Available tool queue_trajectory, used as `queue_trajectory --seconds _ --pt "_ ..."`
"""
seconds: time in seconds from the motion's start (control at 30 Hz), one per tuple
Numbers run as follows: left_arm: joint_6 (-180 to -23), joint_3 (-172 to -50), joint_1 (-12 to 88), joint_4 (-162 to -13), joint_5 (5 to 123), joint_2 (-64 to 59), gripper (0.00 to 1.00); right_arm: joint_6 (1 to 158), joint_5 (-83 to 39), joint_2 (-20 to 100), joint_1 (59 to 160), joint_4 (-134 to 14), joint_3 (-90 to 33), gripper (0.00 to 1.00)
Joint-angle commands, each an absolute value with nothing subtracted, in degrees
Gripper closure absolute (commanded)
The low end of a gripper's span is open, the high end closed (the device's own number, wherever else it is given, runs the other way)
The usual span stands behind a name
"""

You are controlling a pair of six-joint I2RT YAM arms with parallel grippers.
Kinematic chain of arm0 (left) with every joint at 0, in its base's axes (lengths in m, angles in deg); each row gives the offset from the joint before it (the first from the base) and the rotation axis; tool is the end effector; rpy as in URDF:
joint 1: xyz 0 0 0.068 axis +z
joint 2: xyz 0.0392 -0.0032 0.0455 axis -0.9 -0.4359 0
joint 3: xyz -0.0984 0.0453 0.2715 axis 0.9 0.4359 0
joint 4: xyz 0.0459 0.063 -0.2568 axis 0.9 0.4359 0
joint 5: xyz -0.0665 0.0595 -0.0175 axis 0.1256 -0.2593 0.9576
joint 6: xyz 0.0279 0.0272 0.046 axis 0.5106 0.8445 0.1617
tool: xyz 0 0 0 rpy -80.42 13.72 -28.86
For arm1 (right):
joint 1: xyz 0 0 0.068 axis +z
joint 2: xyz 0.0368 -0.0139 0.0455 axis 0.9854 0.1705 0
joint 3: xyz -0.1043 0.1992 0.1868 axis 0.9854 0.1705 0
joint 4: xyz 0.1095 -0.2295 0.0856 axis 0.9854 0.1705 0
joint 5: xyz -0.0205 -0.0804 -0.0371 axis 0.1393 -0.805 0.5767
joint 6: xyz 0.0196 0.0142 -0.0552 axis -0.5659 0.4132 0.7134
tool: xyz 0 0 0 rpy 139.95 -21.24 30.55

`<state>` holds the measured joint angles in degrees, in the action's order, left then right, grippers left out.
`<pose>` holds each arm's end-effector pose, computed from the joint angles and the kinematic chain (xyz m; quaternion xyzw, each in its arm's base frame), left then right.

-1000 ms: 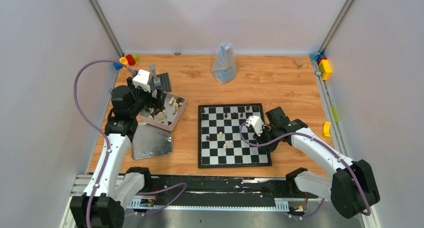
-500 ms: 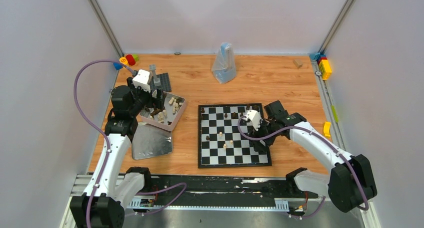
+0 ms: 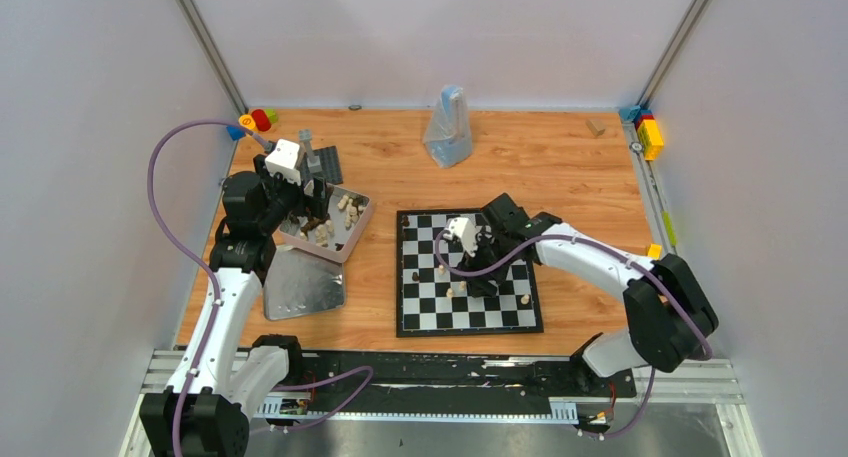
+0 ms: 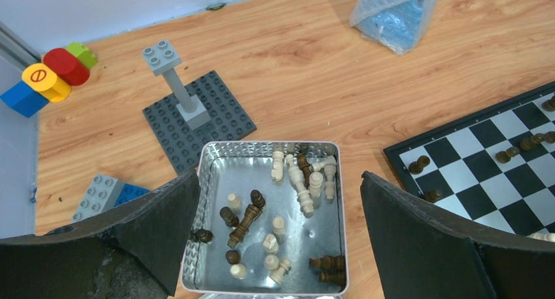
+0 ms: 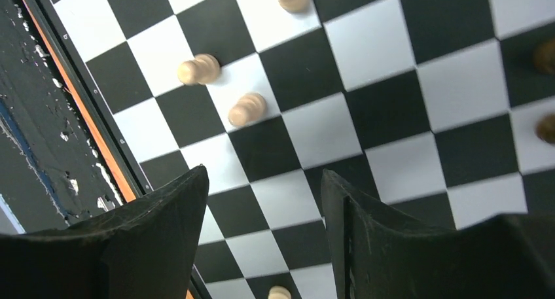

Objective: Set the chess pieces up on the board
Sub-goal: Pick up the chess piece from the chessboard.

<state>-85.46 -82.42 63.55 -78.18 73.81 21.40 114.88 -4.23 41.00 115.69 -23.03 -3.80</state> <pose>0.2136 -0.0161 0.3319 0.1298 0.7773 -0.1032 0.6069 0.2079 0.1714 0.2083 -0.5412 0.7939 0.2229 0.1648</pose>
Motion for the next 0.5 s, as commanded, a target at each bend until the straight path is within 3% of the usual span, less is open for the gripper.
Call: queue_trajectory --seconds 0.0,0.33,0.4,0.47 --pt "-84.47 -82.64 63.89 -79.43 74.28 22.05 0.0 114.04 -5.42 43.66 119.12 -27.92 -5.85 0.36" --pt "-84.44 -82.68 63.89 -79.44 74.2 21.89 0.0 114.63 -6.6 49.71 121.86 -30.12 -9.35 0.42" --pt "-84.47 -82.68 63.89 -79.38 74.22 21.89 0.0 114.82 -6.62 50.42 122.04 -30.33 -9.71 0.47" --pt "-84.48 -82.73 63.89 -79.4 74.29 21.89 0.0 114.79 -6.66 50.9 122.32 -30.25 -9.74 0.57"
